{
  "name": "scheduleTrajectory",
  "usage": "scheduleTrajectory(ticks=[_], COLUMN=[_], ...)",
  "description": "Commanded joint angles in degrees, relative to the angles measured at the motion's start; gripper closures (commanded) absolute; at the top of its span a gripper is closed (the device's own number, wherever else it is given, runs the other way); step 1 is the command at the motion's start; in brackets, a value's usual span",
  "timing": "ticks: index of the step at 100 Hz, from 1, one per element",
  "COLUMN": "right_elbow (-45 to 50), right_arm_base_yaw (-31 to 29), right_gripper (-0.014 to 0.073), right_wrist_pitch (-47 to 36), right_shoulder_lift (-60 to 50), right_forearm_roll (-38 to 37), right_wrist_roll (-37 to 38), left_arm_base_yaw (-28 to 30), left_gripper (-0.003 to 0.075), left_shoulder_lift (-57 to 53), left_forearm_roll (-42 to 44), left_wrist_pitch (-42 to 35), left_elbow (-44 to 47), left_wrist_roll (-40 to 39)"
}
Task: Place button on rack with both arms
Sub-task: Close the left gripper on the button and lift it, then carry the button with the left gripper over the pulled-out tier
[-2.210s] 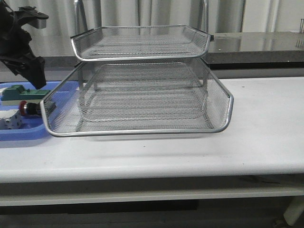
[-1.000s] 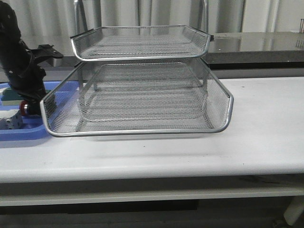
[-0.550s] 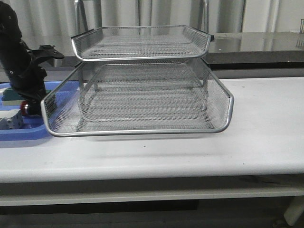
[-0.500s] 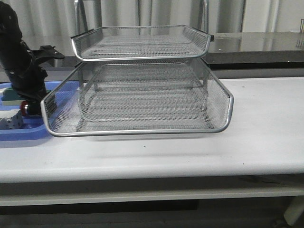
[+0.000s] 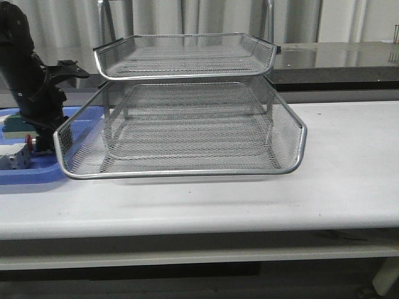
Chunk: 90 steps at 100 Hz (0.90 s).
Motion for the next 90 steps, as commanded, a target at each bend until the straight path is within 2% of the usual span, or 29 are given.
scheduleTrajectory(ticks=[1, 49, 78, 90], right_elbow=[-2.0, -2.0, -2.0, -2.0], right_arm_base_yaw=[0.01, 0.01, 0.01, 0.01], right_gripper=[0.0661, 0.0661, 0.0661, 0.0661], right_wrist_pitch=[-2.52, -2.52, -2.52, -2.52], right_shoulder_lift=[0.08, 0.08, 0.08, 0.08], right_forearm_roll=[-0.6, -0.6, -0.6, -0.6], right_wrist_roll=[-0.27, -0.27, -0.27, -0.27], left_arm_base_yaw=[-0.19, -0.19, -0.19, -0.19], left_gripper=[0.0724, 0.0741, 0.0741, 0.074], left_shoulder_lift=[-3.53, -3.53, -7.05, -9.45], left_forearm_roll=[0.27, 0.59, 0.21, 0.21], left_wrist_pitch=[2.62, 24.47, 24.45, 24.45], left_elbow=[-4.06, -24.91, -26.03, -25.78], left_wrist_roll=[-0.3, -0.3, -0.9, -3.54])
